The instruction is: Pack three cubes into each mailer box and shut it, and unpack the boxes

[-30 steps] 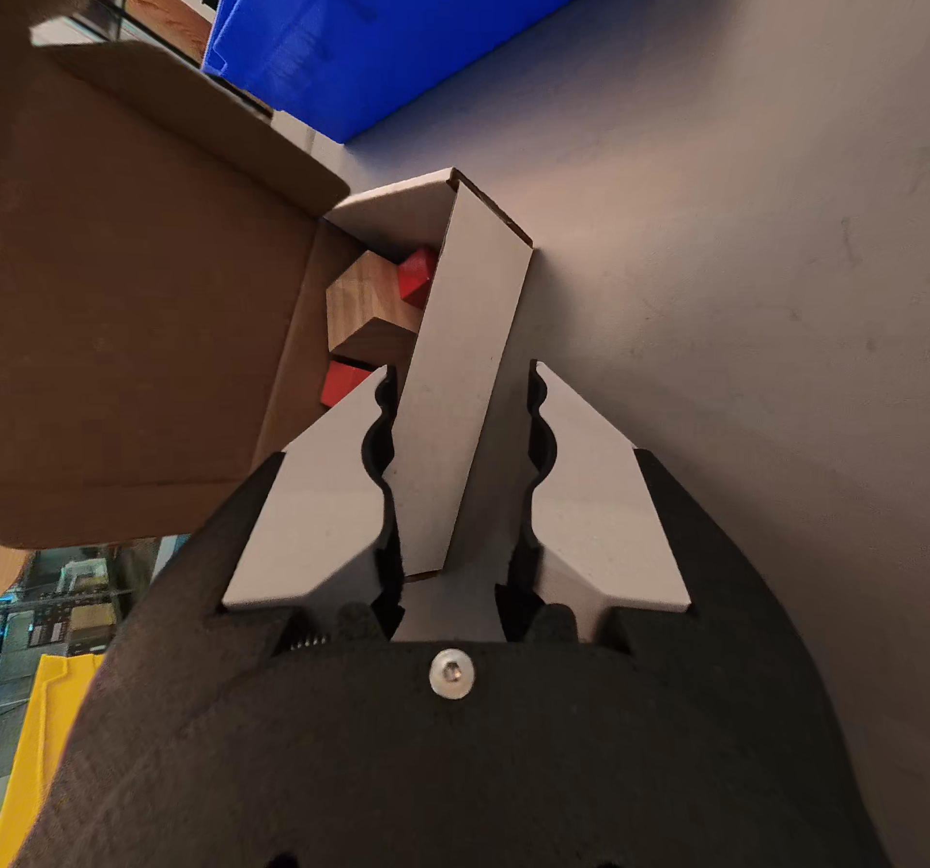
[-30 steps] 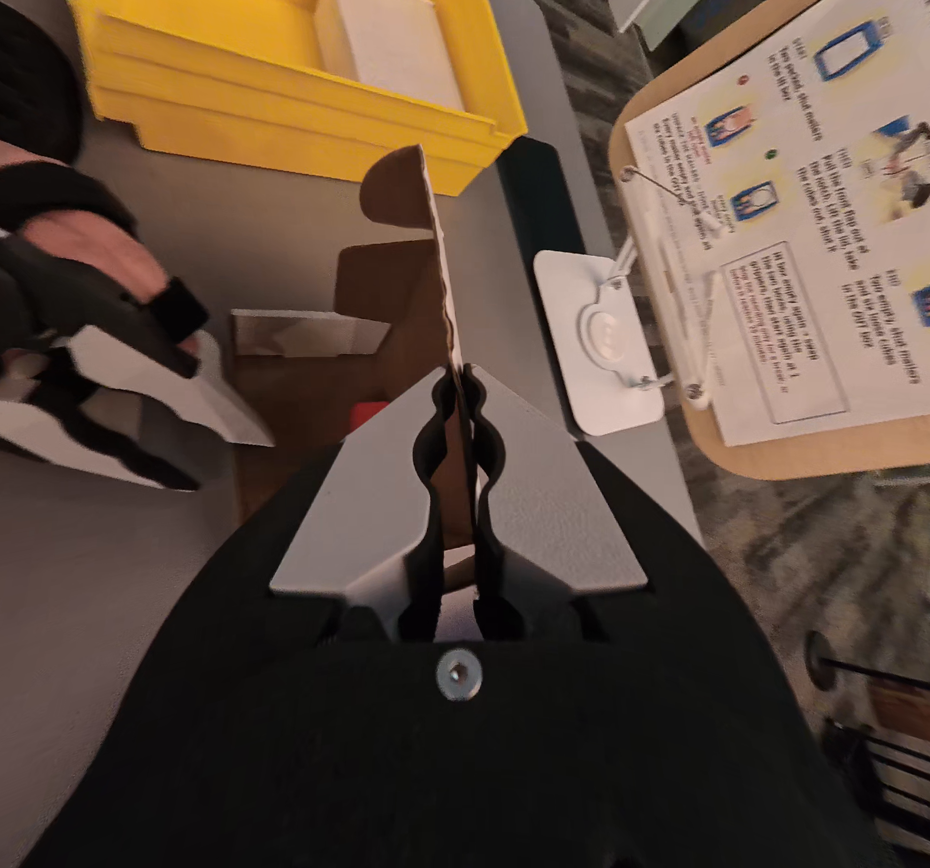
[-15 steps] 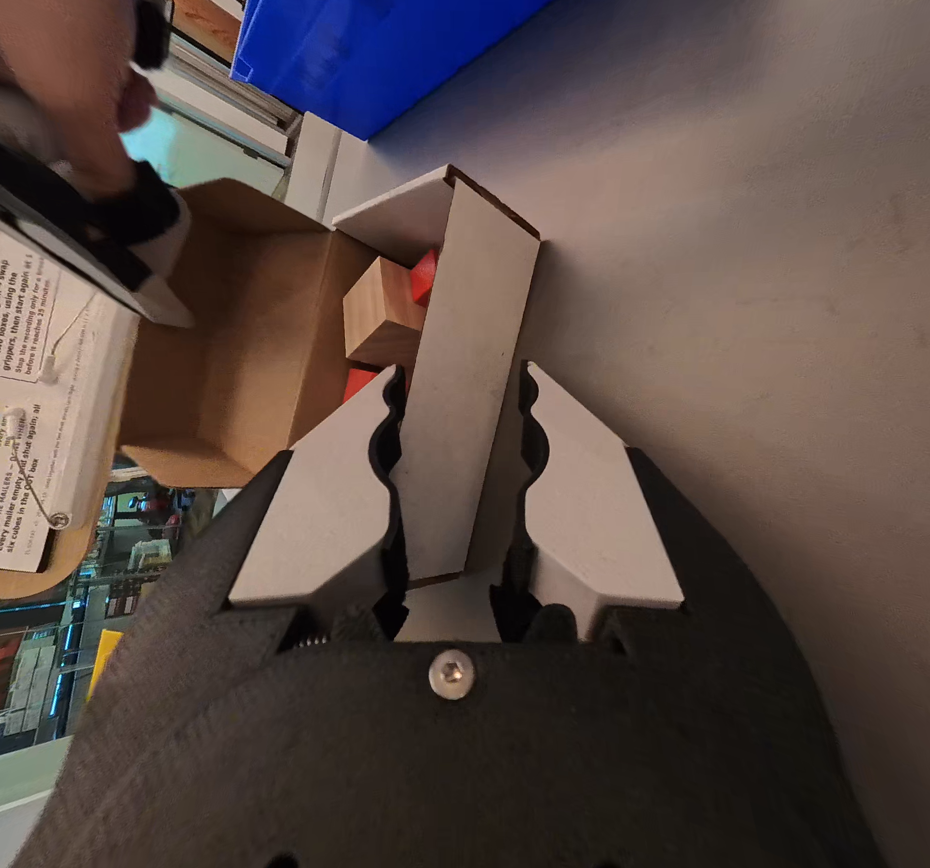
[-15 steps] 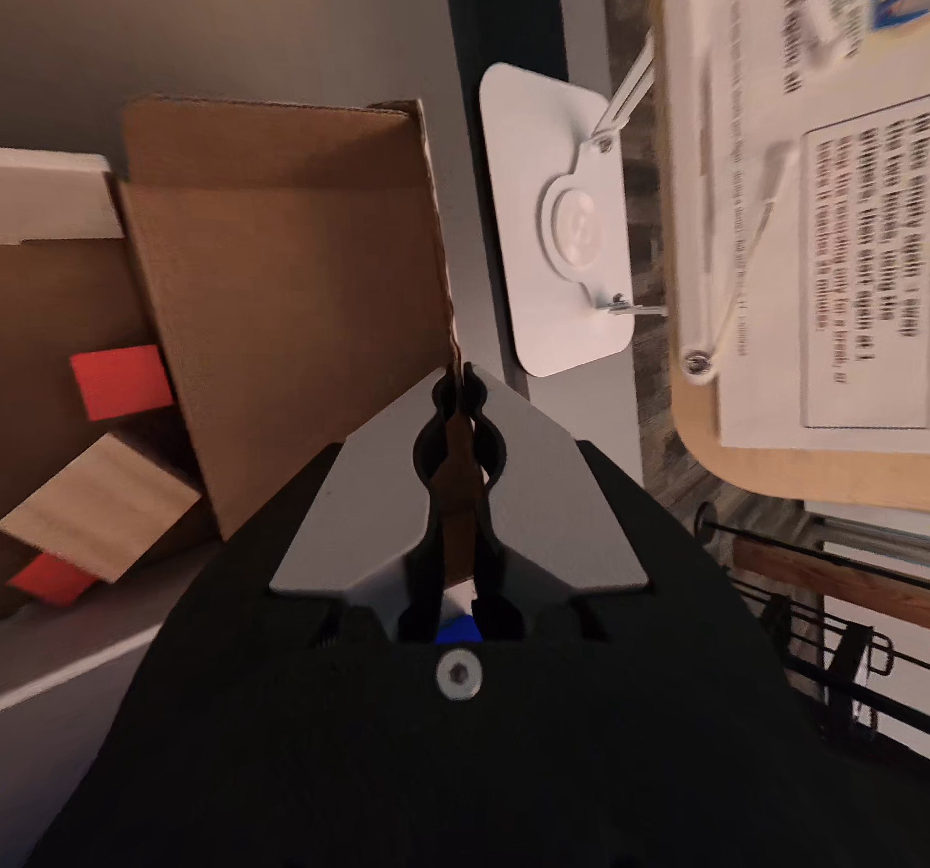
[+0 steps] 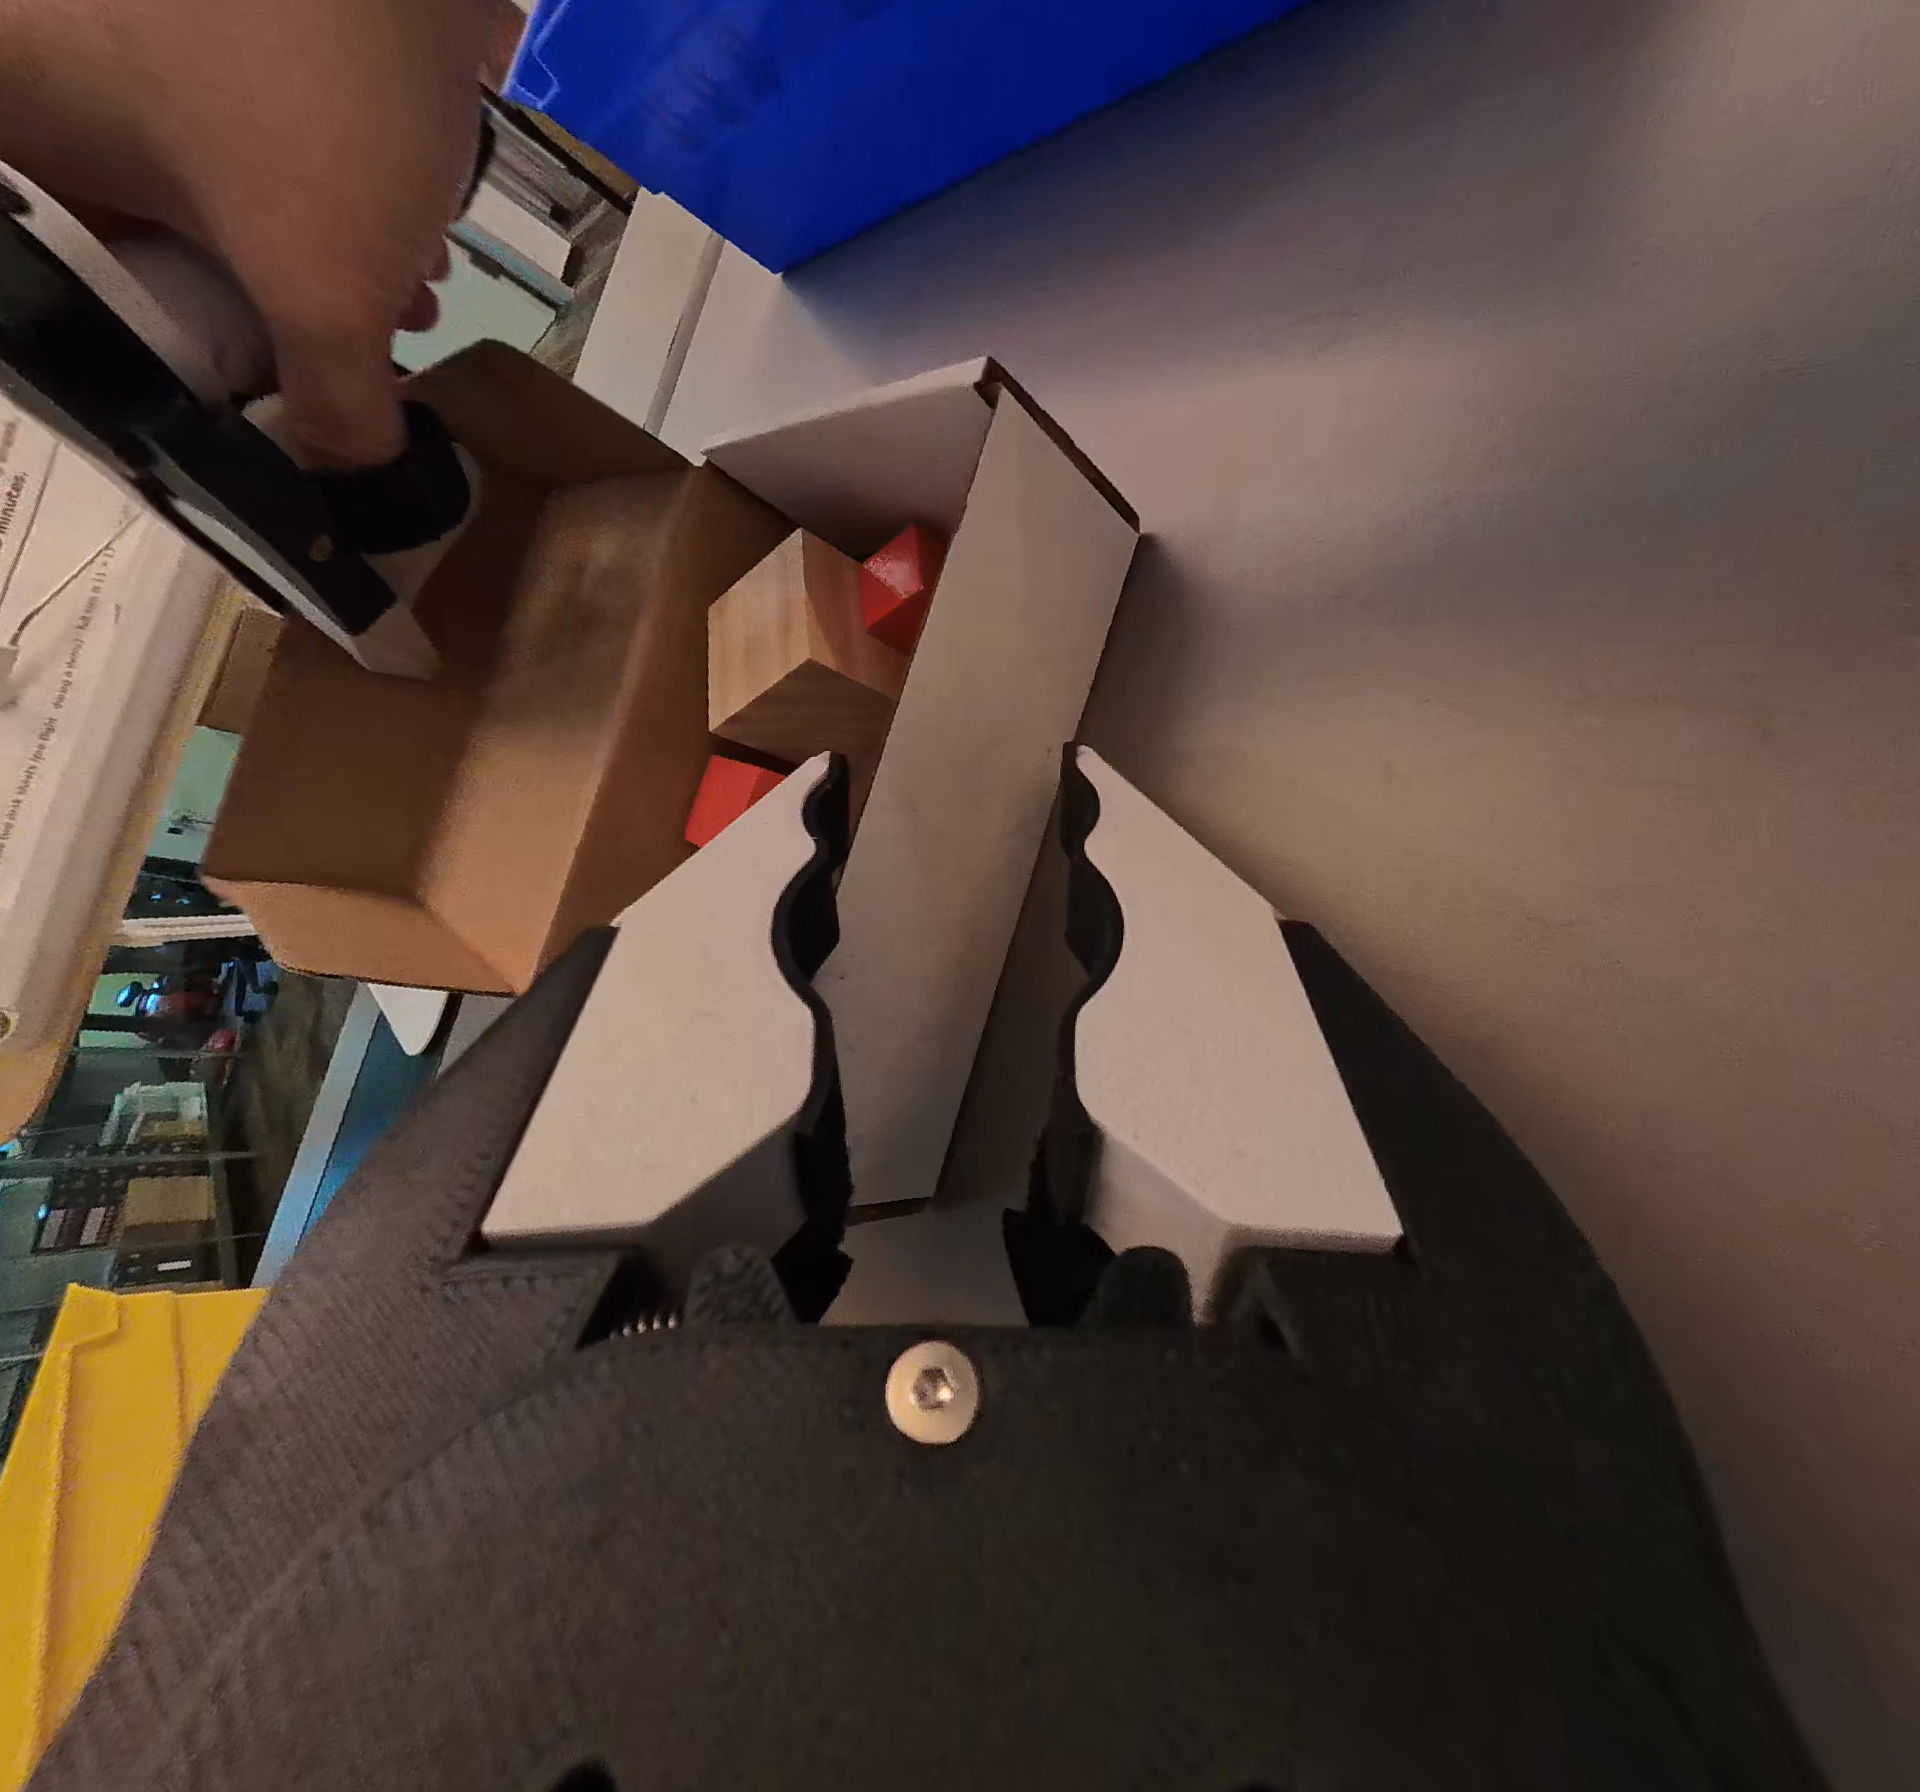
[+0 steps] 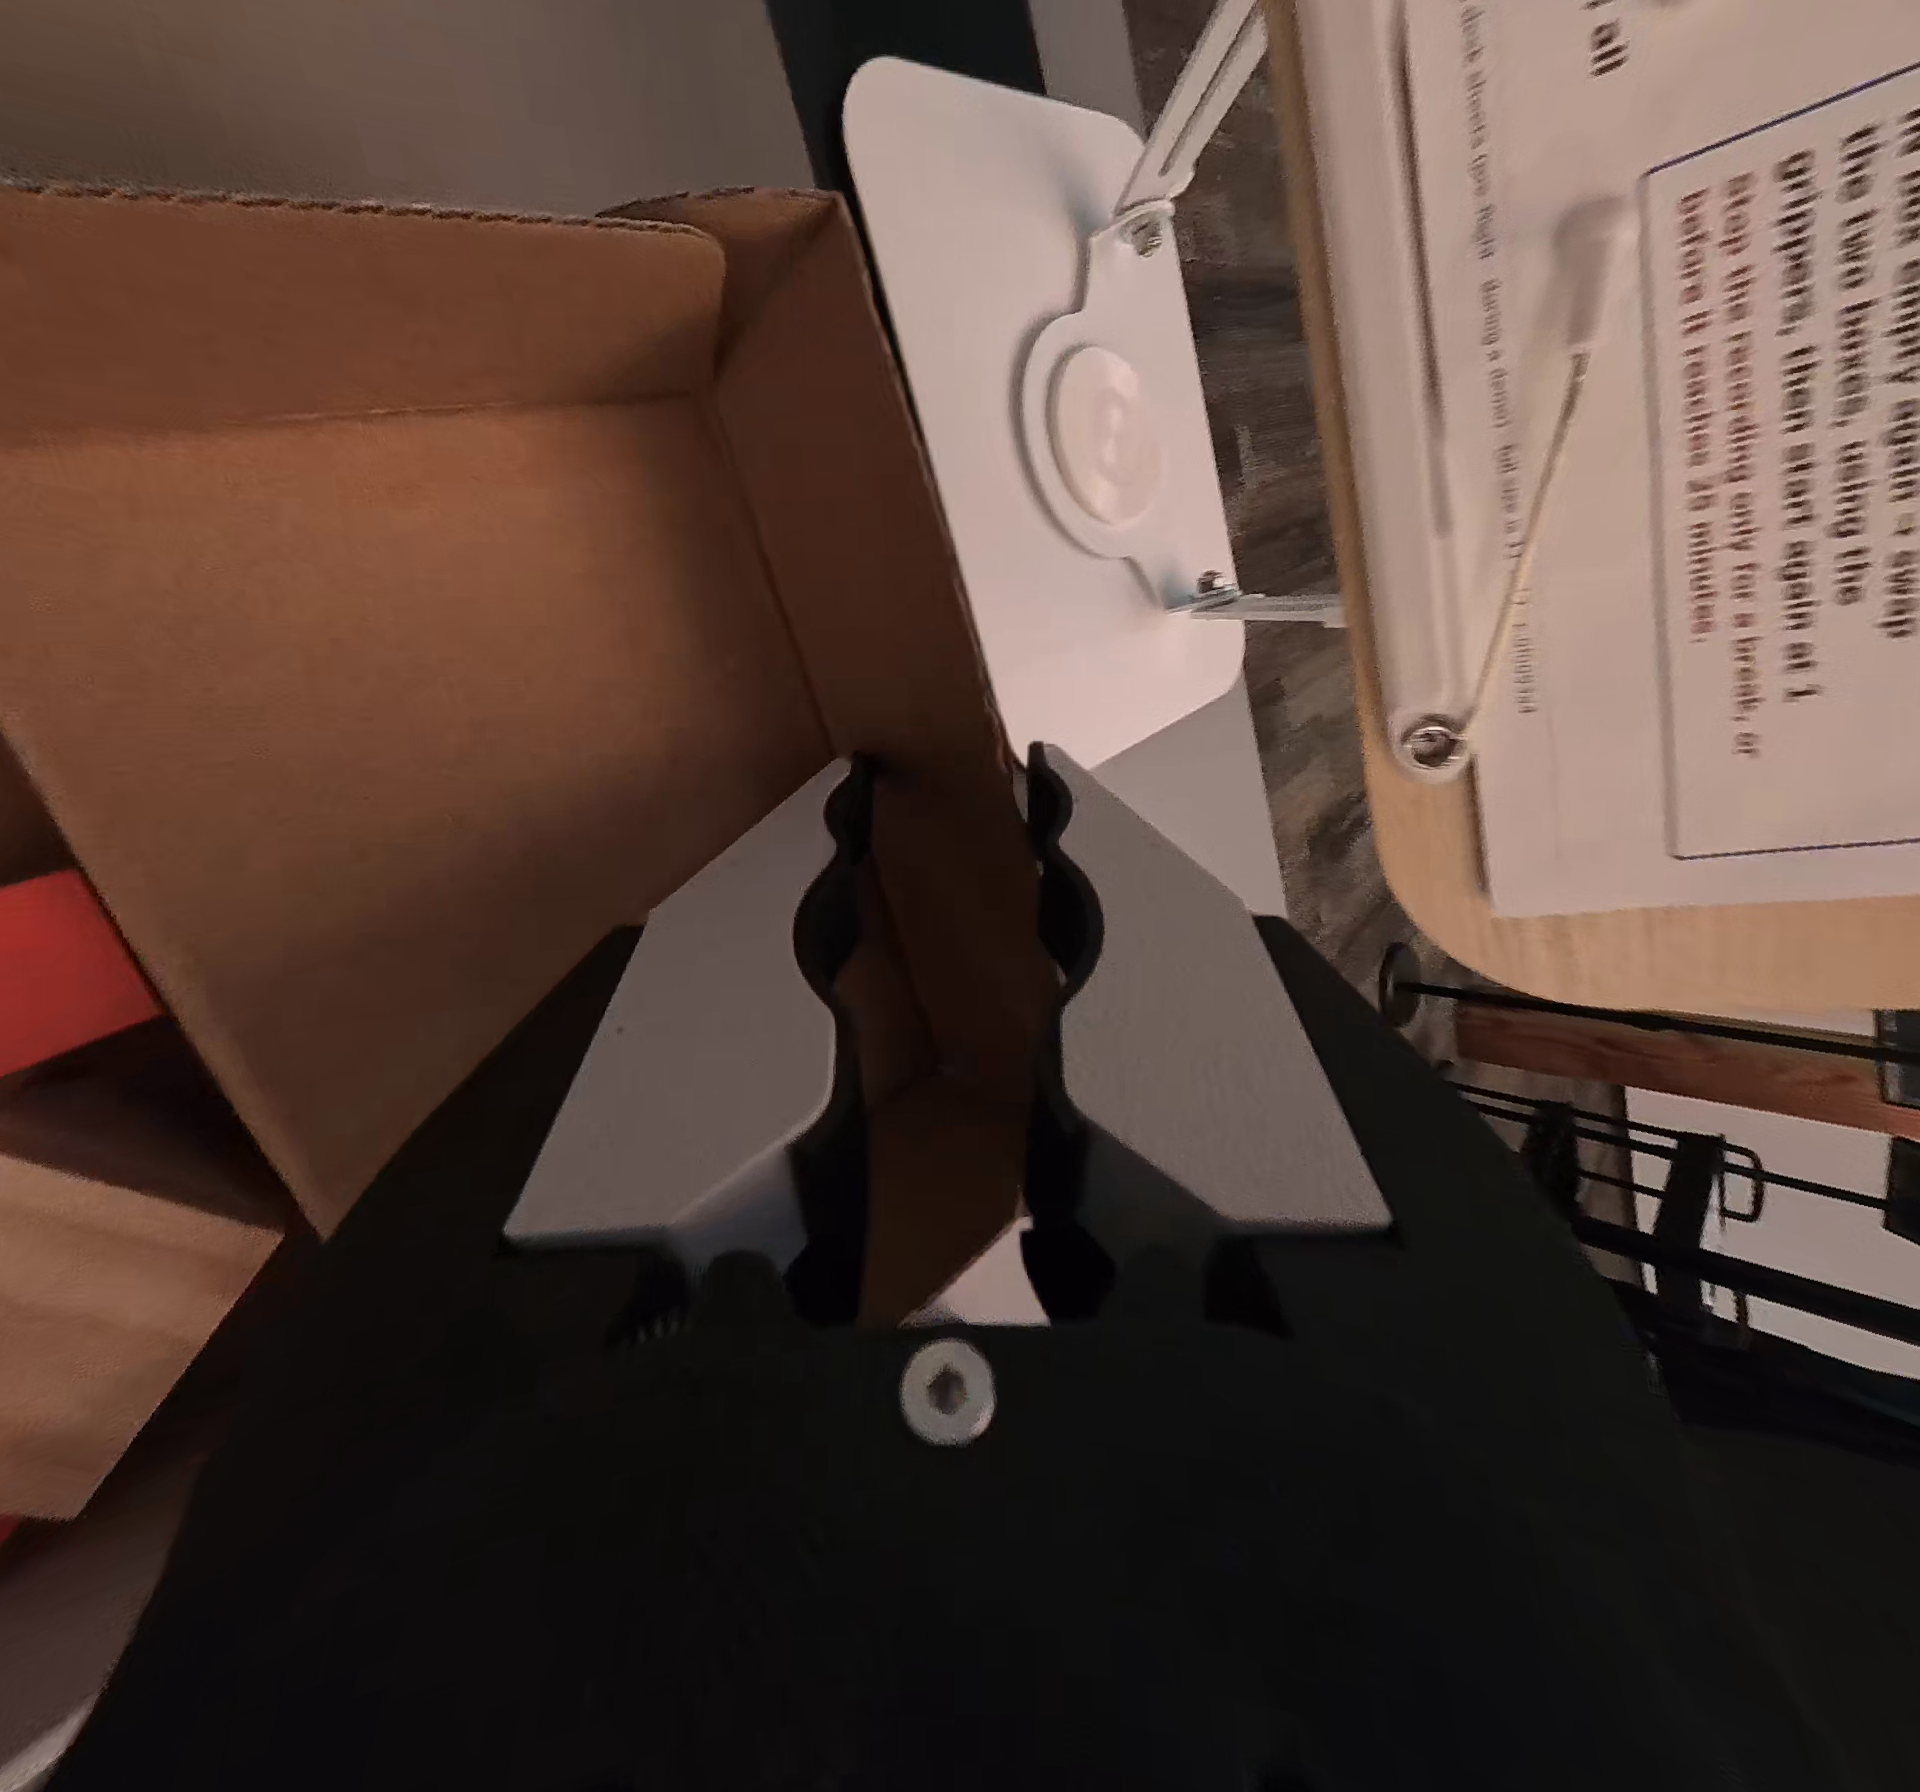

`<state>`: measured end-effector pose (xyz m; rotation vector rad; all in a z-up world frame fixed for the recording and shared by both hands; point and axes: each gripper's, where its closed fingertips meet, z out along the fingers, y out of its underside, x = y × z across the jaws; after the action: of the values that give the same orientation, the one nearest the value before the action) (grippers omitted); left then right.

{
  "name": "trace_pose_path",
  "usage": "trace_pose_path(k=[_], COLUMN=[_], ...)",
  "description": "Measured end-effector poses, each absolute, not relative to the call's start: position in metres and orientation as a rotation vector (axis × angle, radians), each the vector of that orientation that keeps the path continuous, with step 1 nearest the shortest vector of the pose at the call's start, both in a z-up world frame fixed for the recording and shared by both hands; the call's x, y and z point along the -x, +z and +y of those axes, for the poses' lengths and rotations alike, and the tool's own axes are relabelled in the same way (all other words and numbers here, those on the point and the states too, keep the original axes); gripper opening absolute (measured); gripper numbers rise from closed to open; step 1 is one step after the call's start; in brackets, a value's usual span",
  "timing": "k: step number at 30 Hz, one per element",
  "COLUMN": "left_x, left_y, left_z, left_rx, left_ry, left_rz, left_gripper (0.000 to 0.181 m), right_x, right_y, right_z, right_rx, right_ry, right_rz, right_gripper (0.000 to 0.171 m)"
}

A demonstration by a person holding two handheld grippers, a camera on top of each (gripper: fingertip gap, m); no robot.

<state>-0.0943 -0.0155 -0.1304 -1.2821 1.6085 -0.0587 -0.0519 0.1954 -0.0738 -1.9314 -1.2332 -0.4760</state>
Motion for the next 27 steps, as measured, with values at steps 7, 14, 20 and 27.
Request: trace_pose_path(k=[7, 14, 20, 27], left_x=[0.098, 0.099, 0.09, 0.085], left_y=[-0.137, -0.138, -0.137, -0.122], left_z=[-0.008, -0.002, 0.001, -0.006], left_rx=[1.29, 1.309, 1.326, 1.29], left_ry=[0.01, 0.017, 0.026, -0.019], left_rz=[1.619, 1.603, 1.574, 1.517], left_gripper=[0.044, 0.045, 0.046, 0.061], right_x=[0.047, 0.044, 0.071, 0.064], right_y=[-0.023, 0.032, -0.024, -0.101], right_z=[0.176, 0.095, 0.036, 0.047], right_rx=[1.826, 1.852, 2.213, 2.539], right_ry=[-0.574, -0.405, 0.154, 0.098], right_rz=[-1.216, -0.903, -0.892, -0.777], right_gripper=[0.041, 0.049, 0.046, 0.063])
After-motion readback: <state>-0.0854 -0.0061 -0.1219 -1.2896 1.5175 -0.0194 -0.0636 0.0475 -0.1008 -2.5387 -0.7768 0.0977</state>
